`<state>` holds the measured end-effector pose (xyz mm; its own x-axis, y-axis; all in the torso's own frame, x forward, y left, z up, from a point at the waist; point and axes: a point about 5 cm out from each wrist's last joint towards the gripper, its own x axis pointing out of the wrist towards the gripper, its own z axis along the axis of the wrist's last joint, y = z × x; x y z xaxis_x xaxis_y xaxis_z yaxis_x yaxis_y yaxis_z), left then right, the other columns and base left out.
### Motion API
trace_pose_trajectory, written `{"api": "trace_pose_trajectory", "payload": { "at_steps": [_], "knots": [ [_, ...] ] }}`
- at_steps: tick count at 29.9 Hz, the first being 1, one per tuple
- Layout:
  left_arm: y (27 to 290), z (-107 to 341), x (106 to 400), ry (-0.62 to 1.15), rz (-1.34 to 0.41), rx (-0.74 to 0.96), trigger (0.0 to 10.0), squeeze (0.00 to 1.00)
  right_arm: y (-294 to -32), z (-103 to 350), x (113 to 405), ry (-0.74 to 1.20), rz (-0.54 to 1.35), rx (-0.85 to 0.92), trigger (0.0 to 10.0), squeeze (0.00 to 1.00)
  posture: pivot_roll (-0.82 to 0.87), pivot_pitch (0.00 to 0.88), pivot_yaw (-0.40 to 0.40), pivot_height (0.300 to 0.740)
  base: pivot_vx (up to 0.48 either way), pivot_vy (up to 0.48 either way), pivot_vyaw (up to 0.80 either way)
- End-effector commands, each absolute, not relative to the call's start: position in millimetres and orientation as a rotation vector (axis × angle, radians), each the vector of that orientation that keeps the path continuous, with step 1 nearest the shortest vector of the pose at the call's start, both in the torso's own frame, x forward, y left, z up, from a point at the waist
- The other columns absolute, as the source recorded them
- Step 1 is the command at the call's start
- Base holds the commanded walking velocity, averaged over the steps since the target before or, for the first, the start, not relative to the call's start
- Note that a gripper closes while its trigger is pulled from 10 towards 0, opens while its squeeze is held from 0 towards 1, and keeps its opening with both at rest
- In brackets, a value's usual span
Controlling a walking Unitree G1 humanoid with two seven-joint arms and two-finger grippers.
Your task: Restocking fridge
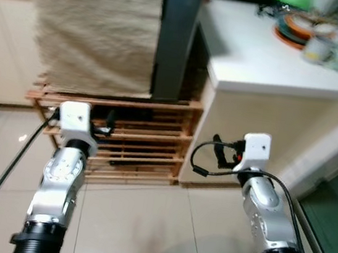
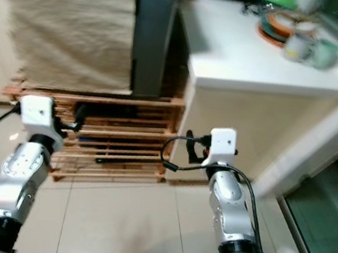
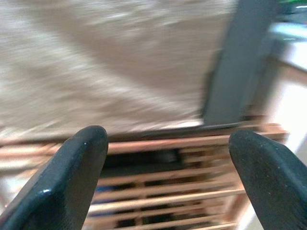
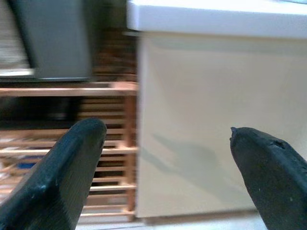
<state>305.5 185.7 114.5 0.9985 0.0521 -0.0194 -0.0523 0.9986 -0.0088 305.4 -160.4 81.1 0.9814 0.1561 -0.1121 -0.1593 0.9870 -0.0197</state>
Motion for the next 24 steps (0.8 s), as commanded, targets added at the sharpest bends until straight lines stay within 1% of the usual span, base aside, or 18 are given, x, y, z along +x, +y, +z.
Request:
{"api": "trace_pose_trajectory", "payload": {
  "at_steps": [1,6,10,14,17,19,22,24],
  "knots": [
    [174.9,112.8,307.9,0.037,0.019,-0.017,10.0,0.0,-167.3,75.7,302.7,0.125,0.136,-0.035,10.0,0.0,-0.13,0.0,0.002,0.74,0.0,0.48,-0.8],
    [184.9,109.8,308.6,0.062,0.055,-0.022,10.0,0.0,-167.5,69.2,297.0,0.127,0.126,-0.008,10.0,0.0,-0.13,0.0,0.009,0.74,0.0,0.48,-0.8],
    [184.7,115.2,307.5,0.018,0.043,-0.045,10.0,0.0,-169.0,66.6,293.8,0.132,0.122,-0.002,10.0,0.0,-0.13,0.0,0.016,0.74,0.0,0.48,-0.8],
    [179.2,118.7,300.7,-0.022,0.002,-0.083,10.0,0.0,-172.0,62.8,291.2,0.139,0.117,0.0,10.0,0.0,-0.13,0.0,0.016,0.74,0.0,0.463,0.0],
    [177.3,119.7,292.6,-0.048,-0.053,-0.06,10.0,0.0,-173.9,63.1,291.5,0.135,0.118,0.001,10.0,0.0,-0.13,0.0,0.01,0.74,0.0,0.439,0.0],
    [179.3,115.9,288.6,-0.035,-0.069,-0.032,10.0,0.0,-175.4,63.4,291.6,0.134,0.117,0.004,10.0,0.0,-0.12,0.0,0.0,0.74,-0.347,0.336,-0.8],
    [183.1,111.5,287.7,-0.013,-0.063,-0.038,10.0,0.0,-177.7,63.0,289.8,0.13,0.111,0.015,10.0,0.0,-0.12,0.0,-0.008,0.74,-0.351,0.331,-0.8],
    [183.8,105.9,288.9,0.026,-0.072,-0.002,10.0,0.0,-182.6,59.9,285.7,0.128,0.083,0.029,10.0,0.0,-0.12,0.0,-0.008,0.74,-0.352,0.33,-0.8]
  ]
}}
